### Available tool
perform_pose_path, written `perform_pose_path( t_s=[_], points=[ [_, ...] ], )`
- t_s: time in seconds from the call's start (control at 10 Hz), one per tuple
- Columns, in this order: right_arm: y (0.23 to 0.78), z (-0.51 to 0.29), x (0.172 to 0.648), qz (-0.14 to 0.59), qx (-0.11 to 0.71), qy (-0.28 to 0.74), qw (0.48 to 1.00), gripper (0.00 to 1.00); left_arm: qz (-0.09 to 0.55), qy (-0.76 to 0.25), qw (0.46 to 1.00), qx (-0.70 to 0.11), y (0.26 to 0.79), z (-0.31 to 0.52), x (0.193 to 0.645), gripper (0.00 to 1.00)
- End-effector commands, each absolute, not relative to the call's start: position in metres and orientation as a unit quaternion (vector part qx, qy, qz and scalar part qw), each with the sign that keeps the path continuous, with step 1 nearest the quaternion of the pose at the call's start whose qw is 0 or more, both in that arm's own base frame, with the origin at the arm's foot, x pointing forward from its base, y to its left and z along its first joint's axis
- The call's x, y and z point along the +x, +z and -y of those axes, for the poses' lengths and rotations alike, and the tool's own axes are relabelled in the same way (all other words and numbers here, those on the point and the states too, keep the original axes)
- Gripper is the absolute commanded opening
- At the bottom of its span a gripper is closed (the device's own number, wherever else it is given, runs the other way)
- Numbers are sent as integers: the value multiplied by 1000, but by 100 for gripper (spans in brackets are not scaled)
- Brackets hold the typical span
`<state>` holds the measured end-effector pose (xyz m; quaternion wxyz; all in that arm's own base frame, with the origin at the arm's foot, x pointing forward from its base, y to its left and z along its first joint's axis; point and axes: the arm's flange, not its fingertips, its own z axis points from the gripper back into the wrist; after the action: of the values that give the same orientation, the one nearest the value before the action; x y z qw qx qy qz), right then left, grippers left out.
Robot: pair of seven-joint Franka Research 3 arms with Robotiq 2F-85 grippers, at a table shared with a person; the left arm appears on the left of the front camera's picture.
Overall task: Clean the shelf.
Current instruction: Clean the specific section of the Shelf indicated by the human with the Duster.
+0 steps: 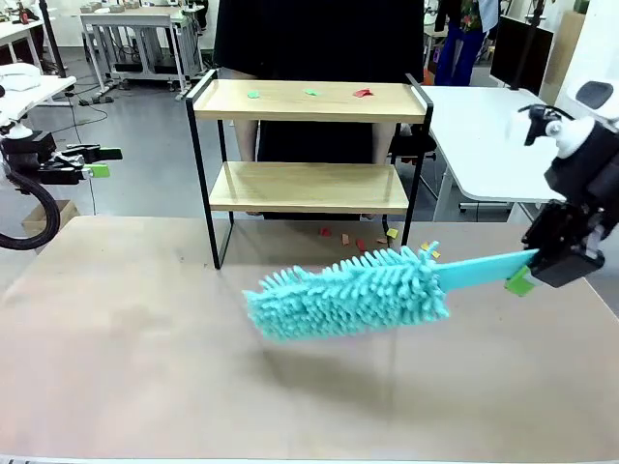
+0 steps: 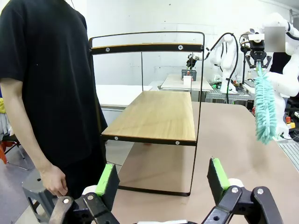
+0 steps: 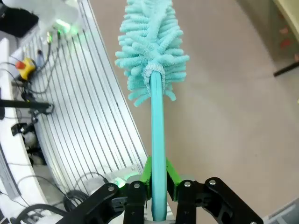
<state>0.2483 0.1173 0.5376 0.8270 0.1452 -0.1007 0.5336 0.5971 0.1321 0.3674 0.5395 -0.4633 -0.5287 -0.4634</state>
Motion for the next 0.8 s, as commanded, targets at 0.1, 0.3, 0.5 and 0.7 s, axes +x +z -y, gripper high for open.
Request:
perform_pose_path(
  t_s=[0.1,0.3,0.5,0.7],
  points=[
    [522,-105,240,99,101,552,822,12,530,-467,537,-461,369,-131,595,100],
    [518,-109,253,106,182,456,865,12,530,-467,537,-461,369,-131,595,100],
    [531,-111,247,92,109,541,829,12,530,-467,537,-461,369,-131,595,100],
    [531,-111,247,92,109,541,829,12,530,-467,537,-461,369,-131,595,100]
  ],
)
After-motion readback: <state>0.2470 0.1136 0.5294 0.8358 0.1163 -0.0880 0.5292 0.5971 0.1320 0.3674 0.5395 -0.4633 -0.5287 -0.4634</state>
